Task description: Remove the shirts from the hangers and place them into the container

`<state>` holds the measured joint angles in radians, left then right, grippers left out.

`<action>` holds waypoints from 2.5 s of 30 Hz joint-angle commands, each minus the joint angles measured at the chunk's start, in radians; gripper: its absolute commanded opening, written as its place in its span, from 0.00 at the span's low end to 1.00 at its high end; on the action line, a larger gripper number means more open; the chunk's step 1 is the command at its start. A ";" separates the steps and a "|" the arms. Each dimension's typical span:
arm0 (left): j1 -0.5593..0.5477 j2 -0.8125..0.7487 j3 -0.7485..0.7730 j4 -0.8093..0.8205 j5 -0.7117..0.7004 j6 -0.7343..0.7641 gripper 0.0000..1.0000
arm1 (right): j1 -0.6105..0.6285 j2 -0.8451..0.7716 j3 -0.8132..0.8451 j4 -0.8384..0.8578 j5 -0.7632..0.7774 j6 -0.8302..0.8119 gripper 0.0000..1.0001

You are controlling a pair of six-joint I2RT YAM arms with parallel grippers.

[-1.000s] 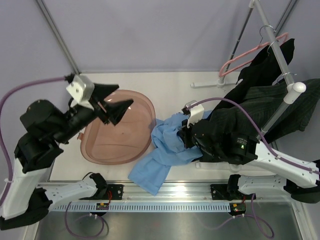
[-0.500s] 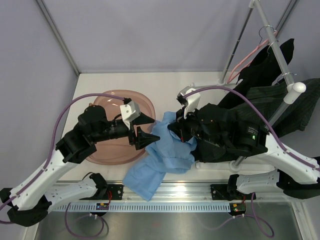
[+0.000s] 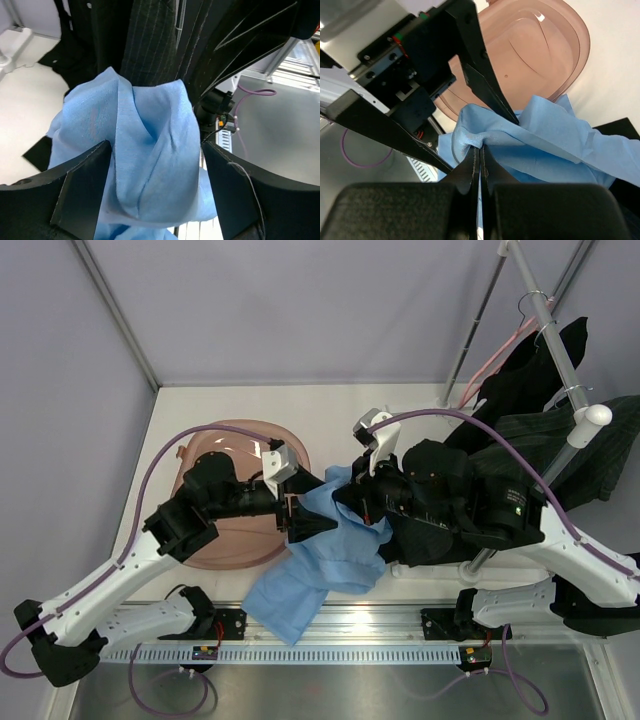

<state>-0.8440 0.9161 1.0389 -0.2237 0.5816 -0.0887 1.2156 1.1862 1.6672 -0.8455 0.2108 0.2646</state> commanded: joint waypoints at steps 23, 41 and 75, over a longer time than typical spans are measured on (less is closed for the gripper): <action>-0.003 0.138 0.048 0.042 -0.263 -0.169 0.00 | 0.009 -0.050 0.127 -0.053 0.054 -0.034 0.47; 0.029 0.155 0.542 0.138 -1.014 0.664 0.00 | 0.010 -0.213 0.014 -0.121 0.168 0.024 0.68; 0.511 0.526 1.276 0.691 -0.611 0.882 0.00 | 0.009 -0.077 -0.480 0.230 -0.025 0.122 0.00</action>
<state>-0.3386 1.4284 2.2639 0.3237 -0.0925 0.7444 1.2179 1.0920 1.1938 -0.6811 0.2329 0.3706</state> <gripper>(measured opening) 0.023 0.010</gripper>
